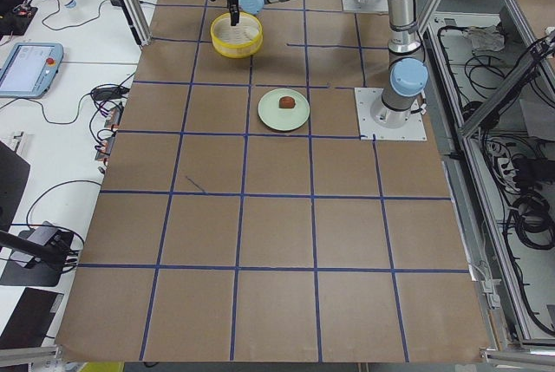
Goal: Place buns in different layers of steamer
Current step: 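Restack the top steamer layer with right gripper while left reaches to red bun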
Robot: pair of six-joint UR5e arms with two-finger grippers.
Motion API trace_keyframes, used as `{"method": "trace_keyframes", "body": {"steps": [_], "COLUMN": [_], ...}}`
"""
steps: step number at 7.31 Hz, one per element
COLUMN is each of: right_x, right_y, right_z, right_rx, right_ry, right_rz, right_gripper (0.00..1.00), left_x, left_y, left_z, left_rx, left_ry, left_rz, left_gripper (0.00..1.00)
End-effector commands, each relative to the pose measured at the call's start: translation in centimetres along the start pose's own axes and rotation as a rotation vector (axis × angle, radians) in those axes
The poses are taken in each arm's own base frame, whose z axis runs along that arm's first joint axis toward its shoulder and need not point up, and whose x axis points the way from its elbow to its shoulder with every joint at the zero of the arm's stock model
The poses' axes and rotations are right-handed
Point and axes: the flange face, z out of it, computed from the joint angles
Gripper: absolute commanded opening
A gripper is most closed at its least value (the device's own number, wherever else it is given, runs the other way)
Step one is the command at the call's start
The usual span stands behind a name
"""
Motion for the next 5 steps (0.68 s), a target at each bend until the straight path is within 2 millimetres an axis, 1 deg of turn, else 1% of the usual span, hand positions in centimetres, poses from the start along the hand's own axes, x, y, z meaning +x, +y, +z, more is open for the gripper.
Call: {"method": "trace_keyframes", "body": {"steps": [1,2,3,4,5], "right_x": [-8.9,-13.0,-16.6,-20.0,-22.5], "right_y": [1.6,2.8,3.4,3.4,4.1], "right_z": [-0.3,0.1,1.0,2.8,4.8], "right_rx": [0.015,0.009,0.018,0.043,0.022], "right_ry": [-0.014,-0.017,-0.024,-0.032,-0.025], "right_rz": [0.087,0.100,0.097,0.119,0.102], "right_gripper": [0.01,0.01,0.01,0.01,0.01], "left_x": [-9.1,-12.5,-14.7,-16.3,-16.8], "left_y": [1.1,3.4,5.3,6.8,8.4], "left_z": [-0.1,1.1,1.9,2.0,2.7], "left_rx": [-0.103,-0.144,-0.174,-0.185,-0.204], "left_ry": [-0.067,-0.110,-0.144,-0.188,-0.221], "left_rz": [0.027,0.069,0.059,0.045,0.056], "left_gripper": [1.00,1.00,1.00,1.00,1.00]}}
